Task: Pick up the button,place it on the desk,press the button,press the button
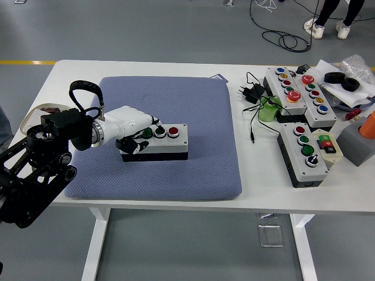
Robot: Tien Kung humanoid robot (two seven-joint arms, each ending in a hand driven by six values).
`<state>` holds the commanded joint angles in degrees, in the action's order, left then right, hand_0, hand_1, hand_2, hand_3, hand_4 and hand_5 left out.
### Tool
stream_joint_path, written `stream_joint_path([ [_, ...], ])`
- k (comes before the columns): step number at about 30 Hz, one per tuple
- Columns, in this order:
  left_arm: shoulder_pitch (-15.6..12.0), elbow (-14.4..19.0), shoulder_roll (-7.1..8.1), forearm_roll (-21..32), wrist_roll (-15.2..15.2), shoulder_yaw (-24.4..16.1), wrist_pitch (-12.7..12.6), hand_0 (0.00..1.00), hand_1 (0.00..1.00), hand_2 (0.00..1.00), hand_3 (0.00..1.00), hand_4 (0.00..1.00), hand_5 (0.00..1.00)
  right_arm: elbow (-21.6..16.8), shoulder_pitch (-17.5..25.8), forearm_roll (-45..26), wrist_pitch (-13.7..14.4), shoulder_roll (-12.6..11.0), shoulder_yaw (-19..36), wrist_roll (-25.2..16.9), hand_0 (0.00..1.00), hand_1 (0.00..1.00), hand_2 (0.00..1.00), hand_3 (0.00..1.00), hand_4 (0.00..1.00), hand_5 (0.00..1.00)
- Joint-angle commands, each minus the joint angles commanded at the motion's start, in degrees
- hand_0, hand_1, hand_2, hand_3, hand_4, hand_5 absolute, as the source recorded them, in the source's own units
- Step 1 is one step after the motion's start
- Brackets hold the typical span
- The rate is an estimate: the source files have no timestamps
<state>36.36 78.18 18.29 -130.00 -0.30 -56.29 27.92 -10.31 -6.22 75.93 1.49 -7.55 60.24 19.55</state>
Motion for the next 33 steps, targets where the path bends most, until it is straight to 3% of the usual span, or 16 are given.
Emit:
stream_joint_path([
  [21, 0.69, -1.45, 0.33, 0.00, 0.24, 1.54, 2.60, 0.077, 0.002, 0.002, 0.776, 0.536, 0.002, 0.00, -0.26, -0.15, -0.02, -0.03, -0.09, -0.01, 0.647, 0.637, 0.671, 0.584, 0.384, 0.237],
  [26, 0.63, -1.18, 0.27, 0.00, 0.39, 1.03, 1.27, 0.078, 0.002, 0.002, 0.775, 0.538, 0.002, 0.00, -0.29, -0.16, 0.02, 0.00, -0.03, 0.00, 0.647, 0.638, 0.671, 0.583, 0.384, 0.240],
  [30, 0.68, -0.10, 0.18, 0.00, 0.30, -0.36, -2.81, 0.077, 0.002, 0.002, 0.777, 0.529, 0.002, 0.00, -0.35, -0.14, 0.03, 0.02, 0.01, 0.00, 0.647, 0.638, 0.671, 0.584, 0.385, 0.239],
  [33, 0.87, 0.95, 0.15, 0.00, 0.07, -0.85, -4.34, 0.077, 0.002, 0.002, 0.777, 0.529, 0.002, 0.00, -0.37, -0.08, 0.02, 0.02, 0.07, 0.01, 0.647, 0.638, 0.671, 0.584, 0.385, 0.239],
])
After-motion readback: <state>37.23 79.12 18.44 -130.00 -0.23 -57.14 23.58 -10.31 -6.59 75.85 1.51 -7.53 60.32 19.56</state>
